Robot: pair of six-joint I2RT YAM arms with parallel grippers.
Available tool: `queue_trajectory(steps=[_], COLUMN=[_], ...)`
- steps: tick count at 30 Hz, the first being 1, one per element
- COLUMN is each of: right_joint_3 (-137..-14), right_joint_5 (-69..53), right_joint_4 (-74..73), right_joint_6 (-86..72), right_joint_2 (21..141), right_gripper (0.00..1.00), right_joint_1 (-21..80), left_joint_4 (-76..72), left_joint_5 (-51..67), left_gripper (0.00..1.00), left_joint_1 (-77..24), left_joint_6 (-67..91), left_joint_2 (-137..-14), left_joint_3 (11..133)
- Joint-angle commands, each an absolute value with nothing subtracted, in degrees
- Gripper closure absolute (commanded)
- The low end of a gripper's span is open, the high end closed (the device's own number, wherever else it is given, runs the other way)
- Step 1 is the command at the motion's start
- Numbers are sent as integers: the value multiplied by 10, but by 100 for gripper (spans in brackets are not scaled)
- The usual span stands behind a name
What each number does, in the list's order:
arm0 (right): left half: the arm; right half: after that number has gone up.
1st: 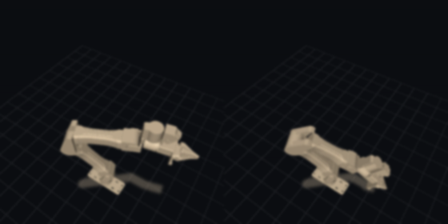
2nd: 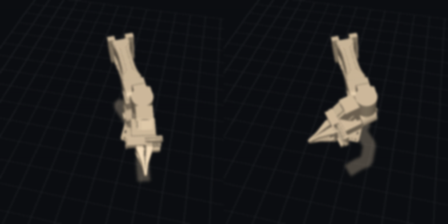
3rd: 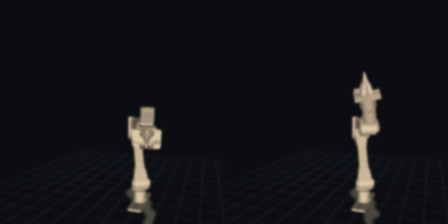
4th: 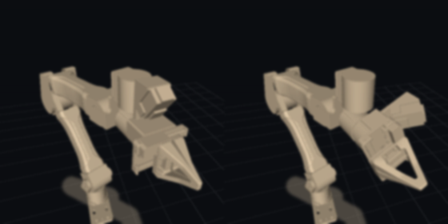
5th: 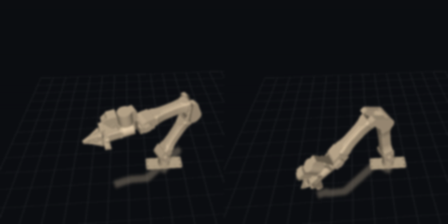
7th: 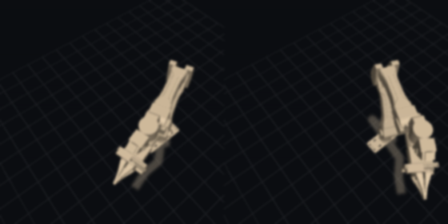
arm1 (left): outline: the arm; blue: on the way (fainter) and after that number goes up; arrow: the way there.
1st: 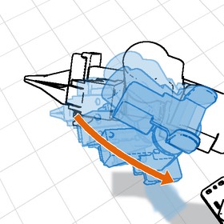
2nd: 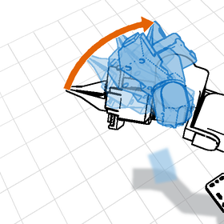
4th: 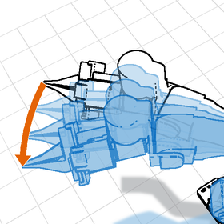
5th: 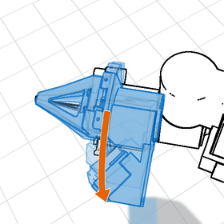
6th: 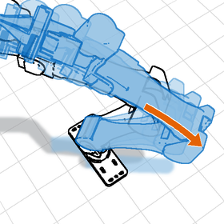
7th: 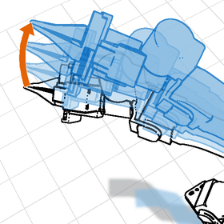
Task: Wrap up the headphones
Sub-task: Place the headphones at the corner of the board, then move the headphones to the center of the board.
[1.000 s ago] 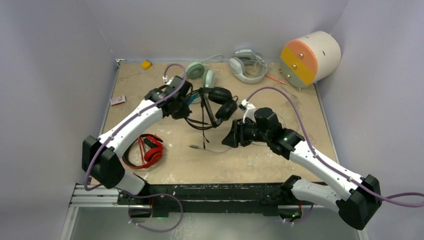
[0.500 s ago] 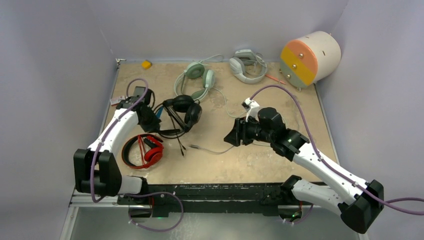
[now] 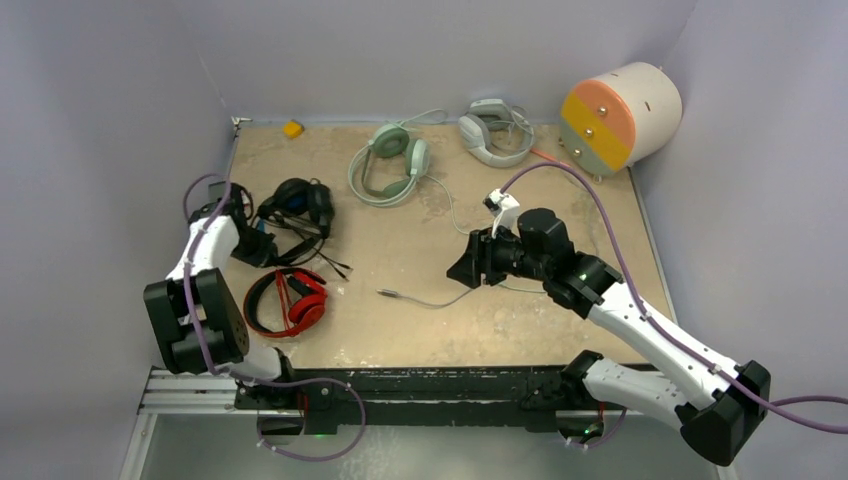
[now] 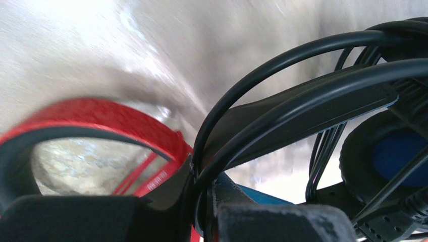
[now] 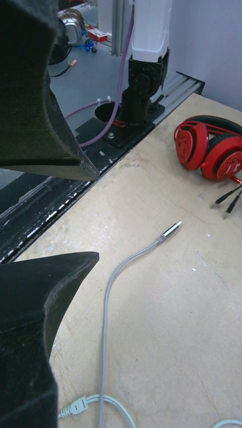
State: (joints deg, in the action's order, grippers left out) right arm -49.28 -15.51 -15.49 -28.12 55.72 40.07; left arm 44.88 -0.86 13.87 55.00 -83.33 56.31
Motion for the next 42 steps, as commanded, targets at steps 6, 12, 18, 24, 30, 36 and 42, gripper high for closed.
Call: queue_trajectory(steps=[6, 12, 18, 24, 30, 36, 42], right_joint_3=[-518, -518, -514, -515, -512, -491, -459], right_joint_5=[-154, -163, -158, -150, -142, -76, -8], right_joint_4=[-178, -172, -176, -179, -210, -222, -206], right_joint_6=[-266, -271, -273, -271, -259, -243, -255], right_joint_2=[539, 538, 529, 525, 522, 514, 509], right_gripper=[43, 43, 43, 43, 43, 42, 42], right_joint_1=[402, 402, 402, 402, 402, 402, 402], left_joint_4=[384, 388, 428, 481, 443, 335, 227], left_joint_5=[17, 7, -15, -36, 52, 156, 250], left_gripper=[92, 55, 31, 22, 19, 19, 18], left_joint_1=[297, 324, 323, 324, 314, 179, 114], left_joint_6=[580, 593, 577, 569, 479, 368, 399], left_joint_2=[-840, -839, -806, -737, -678, -623, -625], left_joint_3=[533, 515, 541, 566, 566, 553, 508])
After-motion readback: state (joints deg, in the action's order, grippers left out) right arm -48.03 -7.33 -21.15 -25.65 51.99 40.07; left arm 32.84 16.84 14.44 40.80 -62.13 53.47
